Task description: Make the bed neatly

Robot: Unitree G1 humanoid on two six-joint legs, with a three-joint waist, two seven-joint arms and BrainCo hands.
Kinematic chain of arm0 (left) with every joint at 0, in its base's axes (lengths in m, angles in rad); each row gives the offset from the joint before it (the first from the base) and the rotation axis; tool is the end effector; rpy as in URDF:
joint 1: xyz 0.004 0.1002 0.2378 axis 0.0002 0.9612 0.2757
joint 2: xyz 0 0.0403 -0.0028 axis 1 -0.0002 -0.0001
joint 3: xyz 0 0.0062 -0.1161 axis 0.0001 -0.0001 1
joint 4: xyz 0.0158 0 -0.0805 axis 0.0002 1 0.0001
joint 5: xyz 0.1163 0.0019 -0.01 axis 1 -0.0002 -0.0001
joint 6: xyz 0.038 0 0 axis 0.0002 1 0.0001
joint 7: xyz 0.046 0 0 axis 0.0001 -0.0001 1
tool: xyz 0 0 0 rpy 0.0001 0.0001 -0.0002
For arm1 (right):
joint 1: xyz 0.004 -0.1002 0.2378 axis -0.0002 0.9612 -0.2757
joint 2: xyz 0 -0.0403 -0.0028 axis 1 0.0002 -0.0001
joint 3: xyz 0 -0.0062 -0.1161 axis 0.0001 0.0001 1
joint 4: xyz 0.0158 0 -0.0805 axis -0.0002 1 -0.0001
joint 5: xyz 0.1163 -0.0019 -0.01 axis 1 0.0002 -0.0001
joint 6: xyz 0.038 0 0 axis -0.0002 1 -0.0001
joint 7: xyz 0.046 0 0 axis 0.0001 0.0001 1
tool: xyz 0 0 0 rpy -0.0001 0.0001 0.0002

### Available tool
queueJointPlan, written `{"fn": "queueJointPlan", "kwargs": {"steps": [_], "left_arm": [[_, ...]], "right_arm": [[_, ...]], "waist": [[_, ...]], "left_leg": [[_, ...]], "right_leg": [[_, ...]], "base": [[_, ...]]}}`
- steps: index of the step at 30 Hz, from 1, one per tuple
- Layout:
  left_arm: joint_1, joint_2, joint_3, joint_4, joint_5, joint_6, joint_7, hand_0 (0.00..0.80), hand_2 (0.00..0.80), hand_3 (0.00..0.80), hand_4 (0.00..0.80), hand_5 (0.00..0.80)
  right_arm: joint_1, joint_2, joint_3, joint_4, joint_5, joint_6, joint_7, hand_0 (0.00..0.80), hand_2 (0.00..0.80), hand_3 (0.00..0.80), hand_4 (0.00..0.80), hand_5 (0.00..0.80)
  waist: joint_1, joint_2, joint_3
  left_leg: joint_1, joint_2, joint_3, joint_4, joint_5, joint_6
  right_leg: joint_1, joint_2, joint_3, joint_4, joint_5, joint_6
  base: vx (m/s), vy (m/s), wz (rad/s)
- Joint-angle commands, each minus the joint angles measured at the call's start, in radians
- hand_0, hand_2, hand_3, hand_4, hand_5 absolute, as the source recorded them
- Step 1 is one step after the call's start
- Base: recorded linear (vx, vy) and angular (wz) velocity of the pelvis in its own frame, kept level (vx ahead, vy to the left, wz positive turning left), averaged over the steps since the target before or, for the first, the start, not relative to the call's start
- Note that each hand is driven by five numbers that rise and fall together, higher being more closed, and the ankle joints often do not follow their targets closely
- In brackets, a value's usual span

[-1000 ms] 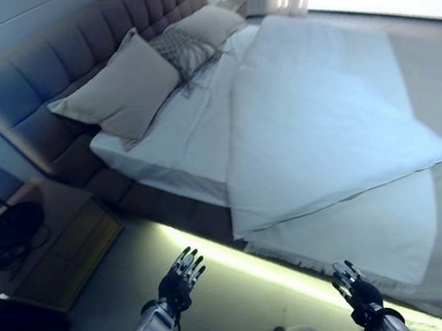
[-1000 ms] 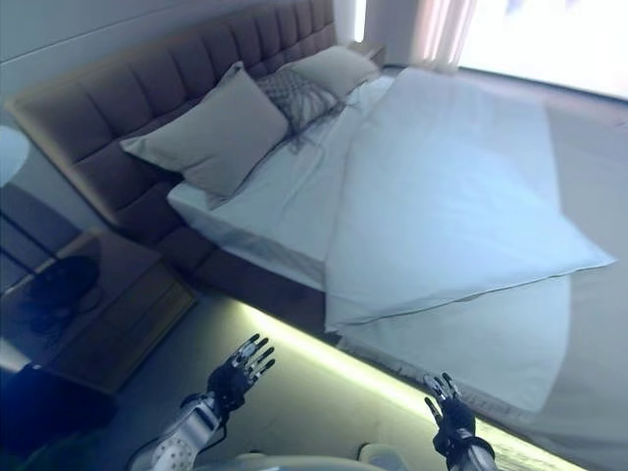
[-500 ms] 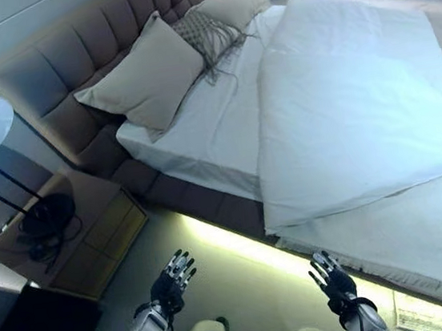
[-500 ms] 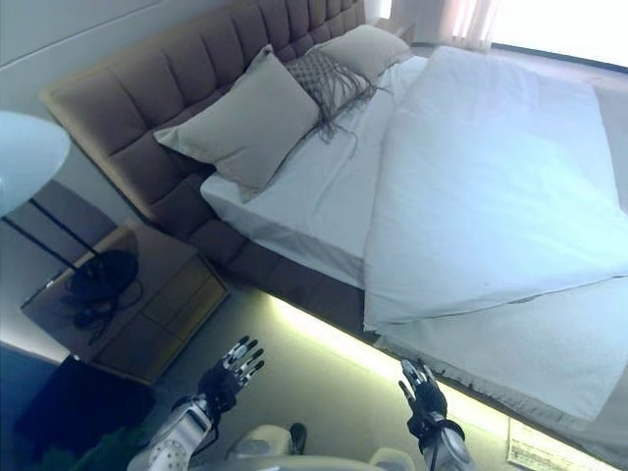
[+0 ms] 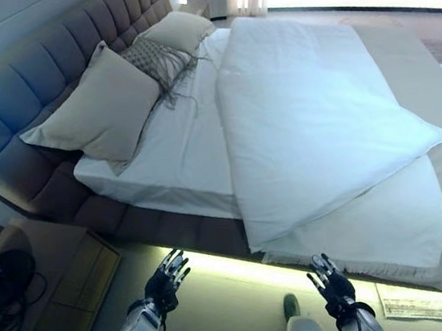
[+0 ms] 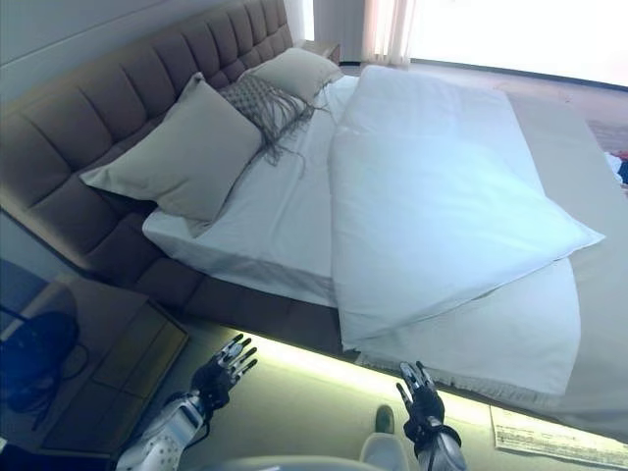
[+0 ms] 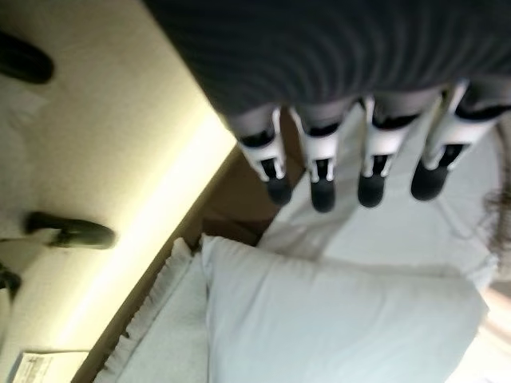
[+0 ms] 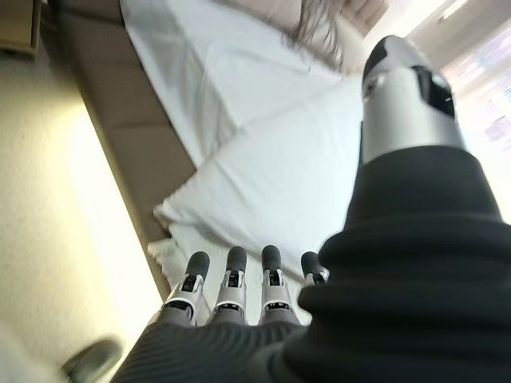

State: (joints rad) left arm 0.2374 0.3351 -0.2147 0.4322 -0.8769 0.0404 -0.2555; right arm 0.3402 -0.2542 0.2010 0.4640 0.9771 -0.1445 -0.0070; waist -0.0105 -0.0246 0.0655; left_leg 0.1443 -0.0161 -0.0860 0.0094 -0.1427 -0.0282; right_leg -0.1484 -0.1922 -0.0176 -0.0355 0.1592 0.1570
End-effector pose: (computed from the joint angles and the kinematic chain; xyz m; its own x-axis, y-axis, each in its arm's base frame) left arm 0.1154 0.2134 -0.0852 0.7971 -0.2299 -0.5584 -0.1308 0.8370 -0.5314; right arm 0.0808 -0.2024 -0.0975 0.7466 -0.1130 -0.6556 0.4949 0.7529 0.4338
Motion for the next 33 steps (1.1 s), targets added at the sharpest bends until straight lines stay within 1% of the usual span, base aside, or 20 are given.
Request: {"fn": "queueJointPlan", "kwargs": {"steps": [1,2,4,7,8,10,12,14,15,16,17,18,19,20,21,23,26,27,29,33], "left_arm": [[0.021,0.031,0.057,-0.107,0.021,-0.022,-0.037,0.000,0.000,0.000,0.000,0.000],[0.026,0.035,0.060,-0.108,0.029,-0.020,-0.041,0.000,0.000,0.000,0.000,0.000],[0.039,0.042,0.060,-0.113,0.027,-0.018,-0.045,0.000,0.000,0.000,0.000,0.000],[0.044,0.048,0.059,-0.101,0.013,-0.017,-0.051,0.000,0.000,0.000,0.000,0.000],[0.041,0.042,0.054,-0.091,0.011,-0.022,-0.046,0.000,0.000,0.000,0.000,0.000],[0.027,0.035,0.051,-0.076,-0.020,-0.010,-0.028,0.000,0.000,0.000,0.000,0.000],[0.019,0.026,0.048,-0.076,-0.033,0.000,-0.052,0.000,0.000,0.000,0.000,0.000],[0.005,0.024,0.015,-0.068,-0.030,-0.017,-0.054,0.000,0.000,0.000,0.000,0.000],[-0.009,0.017,-0.001,-0.060,-0.042,-0.018,-0.056,0.000,0.000,0.000,0.000,0.000],[-0.016,0.007,-0.009,-0.057,-0.043,-0.018,-0.055,0.000,0.000,0.000,0.000,0.000],[-0.022,0.000,-0.010,-0.059,-0.038,-0.007,-0.056,0.000,0.000,0.000,0.000,0.000],[-0.029,-0.006,-0.018,-0.056,-0.030,0.000,-0.062,0.000,0.000,0.000,0.000,0.000],[-0.035,-0.006,-0.026,-0.051,-0.030,0.000,-0.064,0.000,0.000,0.000,0.000,0.000],[-0.040,-0.009,-0.030,-0.043,-0.030,-0.005,-0.069,0.000,0.000,0.000,0.000,0.000],[-0.045,-0.008,-0.029,-0.034,-0.037,-0.005,-0.073,0.000,0.000,0.000,0.000,0.000],[-0.057,-0.012,-0.023,-0.019,-0.051,-0.001,-0.059,0.000,0.000,0.000,0.000,0.000],[-0.062,-0.025,0.001,-0.004,-0.044,0.011,-0.044,0.000,0.000,0.000,0.000,0.000],[-0.054,-0.028,0.009,-0.010,-0.035,0.017,-0.046,0.000,0.000,0.000,0.000,0.000],[-0.023,-0.030,0.028,-0.030,-0.013,0.034,-0.057,0.000,0.000,0.000,0.000,0.000],[-0.003,-0.031,0.032,-0.048,0.017,0.043,-0.078,0.000,0.000,0.000,0.000,0.000]], "right_arm": [[-0.023,-0.014,-0.038,-0.051,0.012,-0.029,0.073,0.000,0.000,0.000,0.000,0.000],[-0.020,-0.018,-0.038,-0.056,0.016,-0.028,0.073,0.000,0.000,0.000,0.000,0.000],[-0.017,-0.024,-0.034,-0.069,0.015,-0.017,0.065,0.000,0.000,0.000,0.000,0.000],[-0.033,-0.039,-0.010,-0.059,0.027,-0.004,0.059,0.000,0.000,0.000,0.000,0.000],[-0.040,-0.042,-0.001,-0.049,0.026,0.001,0.058,0.000,0.000,0.000,0.000,0.000],[-0.050,-0.055,0.008,-0.051,-0.002,0.032,0.038,0.000,0.000,0.000,0.000,0.000],[-0.039,-0.077,0.025,-0.097,-0.014,0.044,0.038,0.000,0.000,0.000,0.000,0.000],[-0.043,-0.095,0.036,-0.078,0.001,0.040,0.031,0.000,0.000,0.000,0.000,0.000],[-0.058,-0.097,0.030,-0.041,-0.004,0.040,0.026,0.000,0.000,0.000,0.000,0.000],[-0.068,-0.098,0.028,-0.018,-0.009,0.039,0.019,0.000,0.000,0.000,0.000,0.000],[-0.078,-0.094,0.019,0.009,-0.013,0.035,0.021,0.000,0.000,0.000,0.000,0.000],[-0.082,-0.090,0.013,0.023,-0.001,0.023,0.020,0.000,0.000,0.000,0.000,0.000],[-0.084,-0.087,0.010,0.026,0.006,0.017,0.020,0.000,0.000,0.000,0.000,0.000],[-0.084,-0.082,0.010,0.022,0.008,0.008,0.018,0.000,0.000,0.000,0.000,0.000],[-0.080,-0.081,0.011,0.008,0.002,0.005,0.013,0.000,0.000,0.000,0.000,0.000],[-0.069,-0.080,0.013,-0.015,-0.004,0.007,-0.002,0.000,0.000,0.000,0.000,0.000],[-0.043,-0.092,0.012,-0.063,0.018,0.020,-0.008,0.000,0.000,0.000,0.000,0.000],[-0.037,-0.093,0.009,-0.064,0.026,0.017,0.000,0.000,0.000,0.000,0.000,0.000],[-0.026,-0.083,0.002,-0.068,0.027,0.014,0.002,0.000,0.000,0.000,0.000,0.000],[-0.013,-0.061,-0.005,-0.047,0.029,0.007,0.010,0.000,0.000,0.000,0.000,0.000]], "waist": [[0.023,-0.047,0.024],[0.020,-0.050,0.023],[0.021,-0.055,0.017],[0.030,-0.054,0.005],[0.028,-0.053,0.001],[0.014,-0.042,-0.010],[0.000,-0.027,-0.018],[-0.009,-0.024,-0.023],[-0.008,-0.025,-0.018],[-0.006,-0.027,-0.014],[-0.002,-0.031,-0.007],[-0.001,-0.032,0.002],[0.000,-0.031,0.008],[0.001,-0.028,0.015],[0.006,-0.015,0.026],[0.013,0.001,0.031],[0.044,0.033,0.038],[0.058,0.036,0.039],[0.089,0.046,0.036],[0.094,0.063,0.023]], "left_leg": [[-0.058,-0.062,0.004,0.140,-0.051,0.084],[-0.054,-0.059,-0.005,0.153,-0.065,0.083],[-0.036,-0.043,-0.015,0.163,-0.082,0.074],[-0.007,0.002,0.004,0.176,-0.080,0.051],[-0.002,0.022,0.007,0.193,-0.055,0.039],[-0.006,0.066,-0.003,0.234,0.015,0.017],[-0.025,0.119,-0.022,0.293,0.135,-0.009],[-0.061,0.146,-0.001,0.396,0.202,-0.008],[-0.110,0.146,0.010,0.492,0.250,-0.008],[-0.158,0.143,0.012,0.578,0.278,-0.007],[-0.209,0.146,0.031,0.648,0.294,-0.005],[-0.269,0.167,0.050,0.677,0.313,-0.005],[-0.293,0.173,0.062,0.658,0.313,-0.001],[-0.302,0.177,0.074,0.594,0.319,-0.001],[-0.305,0.186,0.086,0.486,0.347,-0.015],[-0.316,0.192,0.089,0.319,0.402,-0.044],[-0.347,0.193,0.071,0.023,0.484,-0.089],[-0.360,0.186,0.068,-0.037,0.487,-0.093],[-0.399,0.176,0.030,-0.092,0.484,-0.103],[-0.353,0.158,0.040,-0.062,0.429,-0.091]], "right_leg": [[-0.046,-0.054,0.003,-0.028,0.145,0.034],[-0.050,-0.056,0.019,-0.015,0.144,0.035],[-0.054,-0.058,0.029,0.004,0.139,0.039],[-0.042,-0.043,-0.007,0.048,0.090,0.043],[-0.036,-0.027,-0.009,0.045,0.080,0.039],[-0.037,0.021,0.007,0.106,0.023,0.011],[-0.026,0.065,0.007,0.151,-0.044,-0.040],[-0.010,0.099,-0.009,0.167,-0.089,-0.084],[0.013,0.116,-0.015,0.163,-0.107,-0.107],[0.030,0.126,-0.019,0.163,-0.119,-0.125],[0.052,0.136,-0.024,0.164,-0.132,-0.142],[0.076,0.147,-0.032,0.164,-0.142,-0.155],[0.088,0.151,-0.036,0.162,-0.146,-0.155],[0.108,0.158,-0.041,0.157,-0.154,-0.152],[0.136,0.170,-0.046,0.151,-0.172,-0.149],[0.171,0.179,-0.054,0.137,-0.193,-0.142],[0.236,0.176,-0.062,0.126,-0.235,-0.124],[0.256,0.167,-0.060,0.127,-0.249,-0.118],[0.288,0.151,-0.074,0.146,-0.289,-0.115],[0.316,0.112,-0.079,0.166,-0.317,-0.100]], "base": [[0.356,-0.226,0.34],[0.317,-0.226,0.24],[0.336,-0.291,0.17],[0.334,-0.373,0.18],[0.325,-0.398,0.11],[0.300,-0.373,0.08],[0.256,-0.350,0.00],[0.231,-0.379,-0.12],[0.225,-0.390,-0.06],[0.215,-0.357,0.04],[0.208,-0.303,0.15],[0.211,-0.244,0.09],[0.203,-0.146,0.02],[0.215,-0.035,0.10],[0.224,0.031,0.25],[0.238,0.084,0.44],[0.315,0.096,0.58],[0.328,0.069,0.29],[0.296,0.062,0.08],[0.223,0.119,-0.25]]}}
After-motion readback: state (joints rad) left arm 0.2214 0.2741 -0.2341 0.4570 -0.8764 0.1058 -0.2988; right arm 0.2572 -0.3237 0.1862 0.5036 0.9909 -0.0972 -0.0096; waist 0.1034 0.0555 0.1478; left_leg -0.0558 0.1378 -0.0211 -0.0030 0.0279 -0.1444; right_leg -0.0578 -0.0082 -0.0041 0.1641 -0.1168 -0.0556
